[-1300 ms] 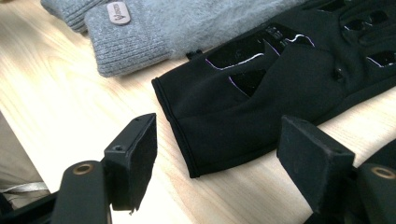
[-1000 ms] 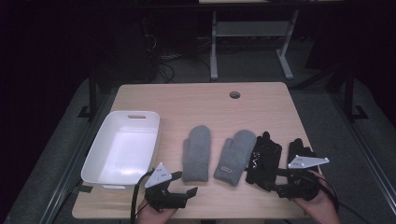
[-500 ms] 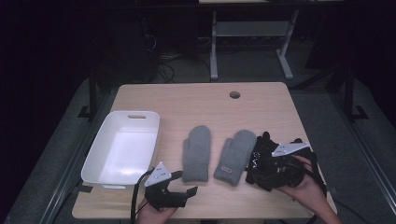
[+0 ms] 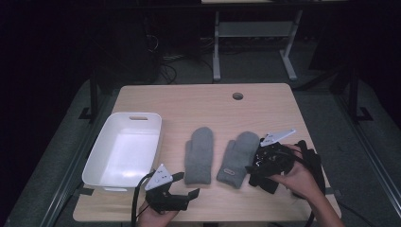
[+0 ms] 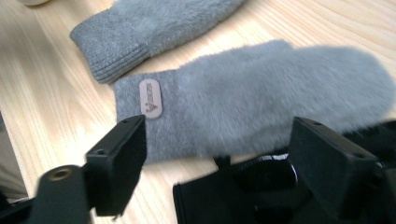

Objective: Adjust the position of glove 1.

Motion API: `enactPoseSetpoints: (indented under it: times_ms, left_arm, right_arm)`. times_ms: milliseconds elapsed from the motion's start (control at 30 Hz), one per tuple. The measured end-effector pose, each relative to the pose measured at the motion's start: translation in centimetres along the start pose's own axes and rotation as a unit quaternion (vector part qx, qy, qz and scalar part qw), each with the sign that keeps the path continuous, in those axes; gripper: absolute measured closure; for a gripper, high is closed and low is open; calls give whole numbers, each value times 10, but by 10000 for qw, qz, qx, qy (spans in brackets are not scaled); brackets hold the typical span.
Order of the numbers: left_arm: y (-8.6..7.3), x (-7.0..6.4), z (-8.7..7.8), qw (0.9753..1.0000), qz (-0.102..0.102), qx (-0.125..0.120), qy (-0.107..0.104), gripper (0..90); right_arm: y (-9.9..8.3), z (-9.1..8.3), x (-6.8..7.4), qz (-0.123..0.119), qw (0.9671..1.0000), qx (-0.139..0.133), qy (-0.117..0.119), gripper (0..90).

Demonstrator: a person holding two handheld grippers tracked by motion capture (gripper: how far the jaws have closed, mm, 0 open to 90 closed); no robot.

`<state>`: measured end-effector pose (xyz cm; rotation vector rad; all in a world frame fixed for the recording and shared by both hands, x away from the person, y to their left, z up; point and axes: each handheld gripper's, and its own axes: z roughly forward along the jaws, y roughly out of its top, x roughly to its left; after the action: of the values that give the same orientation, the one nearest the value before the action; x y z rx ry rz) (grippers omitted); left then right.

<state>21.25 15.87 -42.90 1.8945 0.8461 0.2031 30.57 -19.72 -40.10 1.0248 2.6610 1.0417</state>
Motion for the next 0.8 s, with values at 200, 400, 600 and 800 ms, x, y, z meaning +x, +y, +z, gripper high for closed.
enactPoseSetpoints:
  times_ms: [200,400,600,800]
  left_arm:
    - [-1,1,0,10000,25,30,-30,196]
    - [0,0,0,10000,1,-8,-19,196]
    - [-1,0,0,10000,10,-10,-16,196]
    - [-1,0,1,10000,26,24,-40,196]
  right_arm:
    - [15,11,1,-130,9998,121,19,211]
    - [28,30,-6,-229,9994,270,36,250]
    - [29,53,-15,-246,9980,581,-50,280]
    - [28,66,-18,-321,9960,795,-255,352]
